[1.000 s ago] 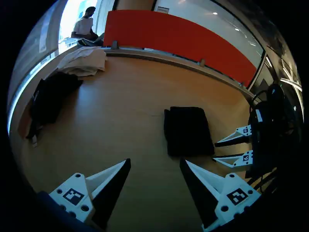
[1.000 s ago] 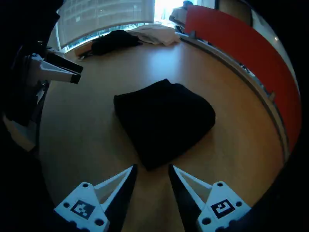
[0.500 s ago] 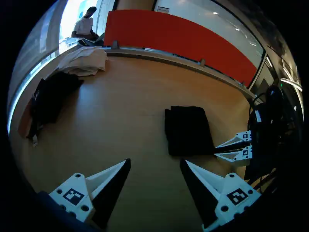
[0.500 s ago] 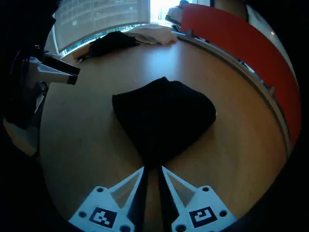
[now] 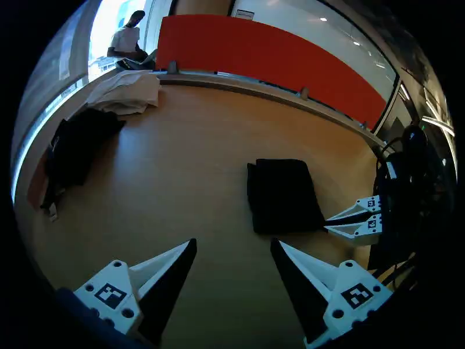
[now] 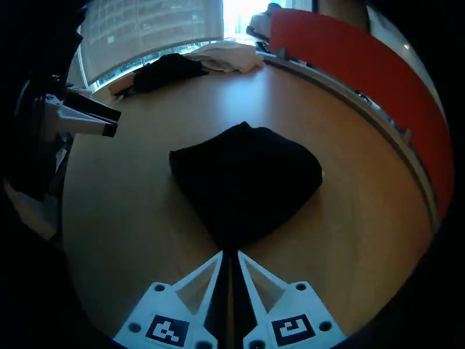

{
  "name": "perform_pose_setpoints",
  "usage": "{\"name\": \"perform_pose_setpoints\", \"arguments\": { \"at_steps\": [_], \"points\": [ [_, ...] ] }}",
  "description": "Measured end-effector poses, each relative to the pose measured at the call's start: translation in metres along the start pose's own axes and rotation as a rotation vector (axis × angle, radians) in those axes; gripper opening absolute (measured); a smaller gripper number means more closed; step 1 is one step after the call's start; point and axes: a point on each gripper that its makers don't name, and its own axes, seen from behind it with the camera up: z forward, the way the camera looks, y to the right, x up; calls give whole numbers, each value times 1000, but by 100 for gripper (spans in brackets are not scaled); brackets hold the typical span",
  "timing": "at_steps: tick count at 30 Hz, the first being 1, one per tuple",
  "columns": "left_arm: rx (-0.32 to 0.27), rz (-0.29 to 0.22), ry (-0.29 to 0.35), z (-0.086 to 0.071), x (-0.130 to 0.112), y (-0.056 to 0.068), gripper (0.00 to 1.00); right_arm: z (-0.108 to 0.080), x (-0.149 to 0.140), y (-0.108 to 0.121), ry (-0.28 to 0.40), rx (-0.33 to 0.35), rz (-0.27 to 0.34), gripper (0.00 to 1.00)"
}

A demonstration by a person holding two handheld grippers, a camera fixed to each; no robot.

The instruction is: Fold towel

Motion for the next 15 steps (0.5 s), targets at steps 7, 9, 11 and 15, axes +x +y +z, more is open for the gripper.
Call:
{"name": "perform_pose_setpoints", "arguments": {
  "at_steps": [7, 9, 11, 15],
  "points": [
    [1, 5, 2, -2, 1, 0, 94, -13, 23, 9, 50, -29, -26, 2],
    [1, 5, 3, -2, 1, 0, 94, -18, 33, 13, 69, -41, -35, 3],
    [0, 5, 4, -3, 2, 0, 94, -25, 45, 17, 91, -52, -46, 2],
    [-2, 7, 11, -4, 6, 1, 94, -40, 70, 28, 133, -80, -64, 2]
  ]
}}
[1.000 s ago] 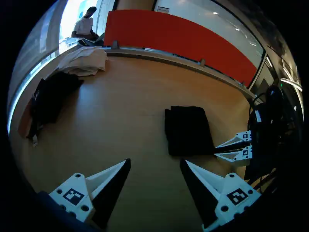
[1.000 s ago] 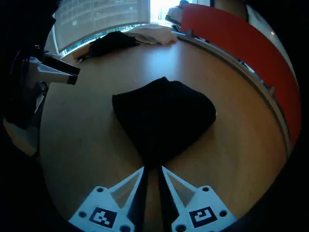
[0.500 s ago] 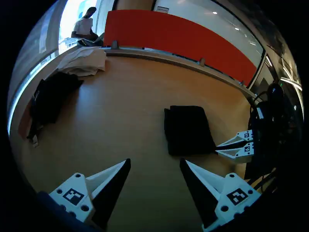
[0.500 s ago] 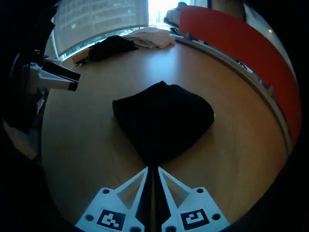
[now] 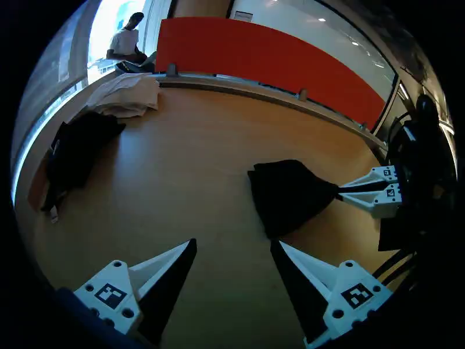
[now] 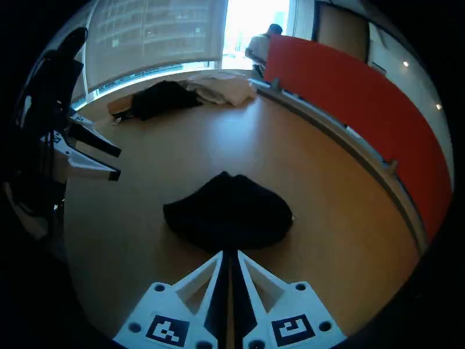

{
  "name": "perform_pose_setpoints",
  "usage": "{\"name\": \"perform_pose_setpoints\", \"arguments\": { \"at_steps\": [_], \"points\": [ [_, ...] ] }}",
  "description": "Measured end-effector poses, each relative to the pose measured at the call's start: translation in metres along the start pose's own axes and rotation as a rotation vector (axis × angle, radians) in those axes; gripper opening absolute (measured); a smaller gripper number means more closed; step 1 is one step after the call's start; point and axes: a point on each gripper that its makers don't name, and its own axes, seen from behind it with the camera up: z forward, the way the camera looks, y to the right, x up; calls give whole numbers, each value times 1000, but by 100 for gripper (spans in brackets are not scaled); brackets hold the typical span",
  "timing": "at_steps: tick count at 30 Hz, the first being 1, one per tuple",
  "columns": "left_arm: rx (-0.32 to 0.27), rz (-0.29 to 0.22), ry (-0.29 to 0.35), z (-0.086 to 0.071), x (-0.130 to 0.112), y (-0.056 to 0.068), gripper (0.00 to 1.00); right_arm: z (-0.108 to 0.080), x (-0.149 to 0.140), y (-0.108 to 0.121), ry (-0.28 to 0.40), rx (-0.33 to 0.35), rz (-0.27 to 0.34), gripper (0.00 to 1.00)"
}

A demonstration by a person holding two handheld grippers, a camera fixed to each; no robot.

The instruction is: Fold towel

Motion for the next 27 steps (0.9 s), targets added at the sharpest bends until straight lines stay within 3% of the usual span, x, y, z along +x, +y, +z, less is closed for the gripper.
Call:
{"name": "perform_pose_setpoints", "arguments": {
  "at_steps": [14, 27],
  "points": [
    [-18, 21, 26, -3, 15, 9, 94, -55, 62, 46, 113, -91, -1, 2],
    [-40, 42, 35, 2, 26, 21, 94, -115, 53, 104, 124, -190, 14, 2]
  ]
}}
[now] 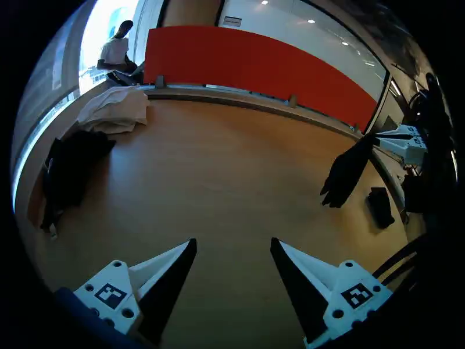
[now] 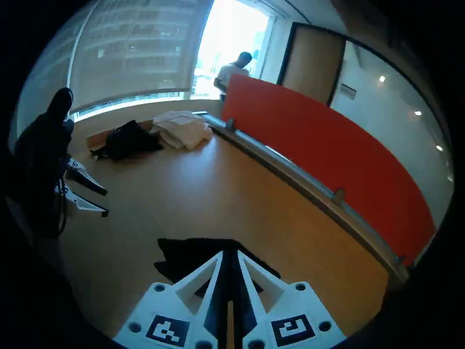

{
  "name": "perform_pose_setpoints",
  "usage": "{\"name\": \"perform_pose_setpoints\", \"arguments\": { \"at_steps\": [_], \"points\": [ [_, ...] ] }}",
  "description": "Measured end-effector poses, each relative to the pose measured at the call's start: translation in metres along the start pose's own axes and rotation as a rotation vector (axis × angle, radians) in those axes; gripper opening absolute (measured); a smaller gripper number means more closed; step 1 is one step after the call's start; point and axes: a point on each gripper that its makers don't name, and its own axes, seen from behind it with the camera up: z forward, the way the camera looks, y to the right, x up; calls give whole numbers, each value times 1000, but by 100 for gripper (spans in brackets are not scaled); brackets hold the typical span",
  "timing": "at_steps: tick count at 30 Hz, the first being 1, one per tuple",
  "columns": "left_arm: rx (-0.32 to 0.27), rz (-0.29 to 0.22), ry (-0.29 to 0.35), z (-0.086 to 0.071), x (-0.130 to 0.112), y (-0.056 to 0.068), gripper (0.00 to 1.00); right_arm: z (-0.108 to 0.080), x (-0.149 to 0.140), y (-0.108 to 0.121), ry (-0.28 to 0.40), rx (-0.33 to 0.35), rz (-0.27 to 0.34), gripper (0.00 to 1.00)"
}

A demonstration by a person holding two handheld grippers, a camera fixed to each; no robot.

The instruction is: Fold towel

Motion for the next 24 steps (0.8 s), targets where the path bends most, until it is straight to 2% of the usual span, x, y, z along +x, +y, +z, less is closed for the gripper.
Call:
{"name": "perform_pose_setpoints", "arguments": {
  "at_steps": [10, 24],
  "points": [
    [-7, 16, -2, 5, 5, 10, 94, -38, -21, 61, -10, -62, 33, 2],
    [9, 14, -9, 8, 8, 18, 94, -78, -65, 144, -54, -149, 52, 2]
  ]
}}
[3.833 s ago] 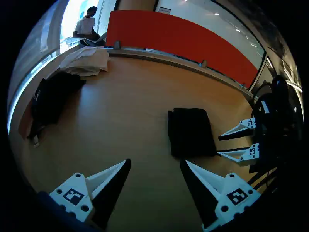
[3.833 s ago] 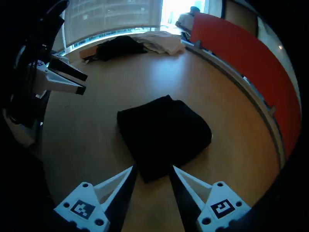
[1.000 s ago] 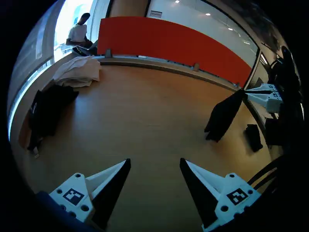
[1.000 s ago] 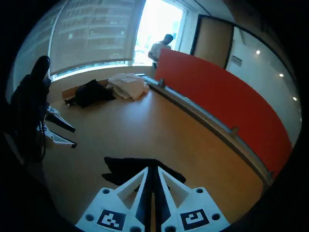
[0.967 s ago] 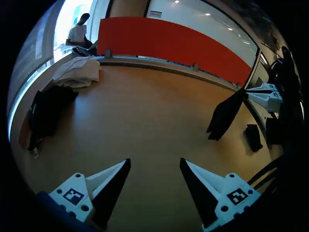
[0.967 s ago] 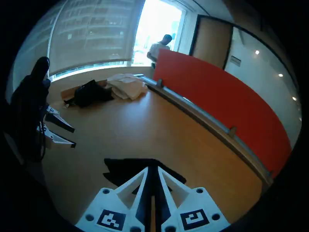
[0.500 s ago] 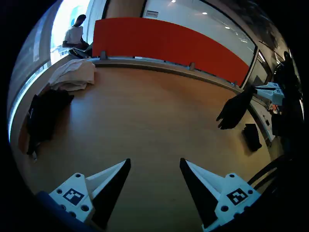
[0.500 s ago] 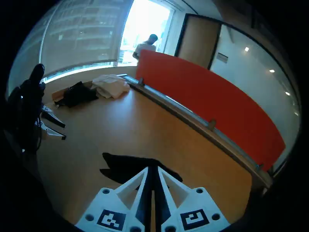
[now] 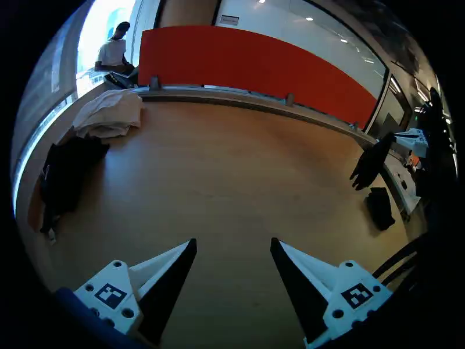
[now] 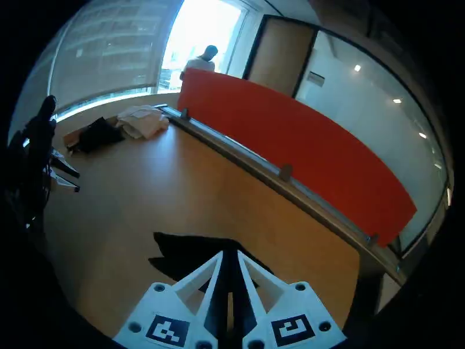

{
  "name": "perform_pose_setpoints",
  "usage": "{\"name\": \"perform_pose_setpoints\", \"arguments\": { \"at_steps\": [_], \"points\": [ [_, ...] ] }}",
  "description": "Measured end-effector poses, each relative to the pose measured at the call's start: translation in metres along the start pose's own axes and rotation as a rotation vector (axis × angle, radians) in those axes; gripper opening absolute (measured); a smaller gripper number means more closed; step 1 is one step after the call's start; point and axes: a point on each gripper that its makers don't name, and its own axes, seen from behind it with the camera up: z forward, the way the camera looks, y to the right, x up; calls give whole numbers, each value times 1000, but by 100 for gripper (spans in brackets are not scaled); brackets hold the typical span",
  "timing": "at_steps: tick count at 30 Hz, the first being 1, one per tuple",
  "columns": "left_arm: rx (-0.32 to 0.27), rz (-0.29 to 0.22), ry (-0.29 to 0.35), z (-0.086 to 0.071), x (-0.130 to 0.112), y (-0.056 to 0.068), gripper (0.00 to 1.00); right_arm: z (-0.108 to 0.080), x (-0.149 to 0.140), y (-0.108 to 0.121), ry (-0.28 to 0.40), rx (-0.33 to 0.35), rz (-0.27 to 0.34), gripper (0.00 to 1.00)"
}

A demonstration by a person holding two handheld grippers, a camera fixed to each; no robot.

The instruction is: Fold towel

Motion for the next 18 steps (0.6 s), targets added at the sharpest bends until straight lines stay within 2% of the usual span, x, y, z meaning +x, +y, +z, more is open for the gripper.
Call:
{"name": "perform_pose_setpoints", "arguments": {
  "at_steps": [10, 18],
  "points": [
    [8, 9, -8, 1, 1, 8, 94, -17, -38, 54, -54, -50, 1, 2],
    [11, 26, -14, -1, 0, 15, 94, -28, -68, 80, -95, -77, 10, 2]
  ]
}}
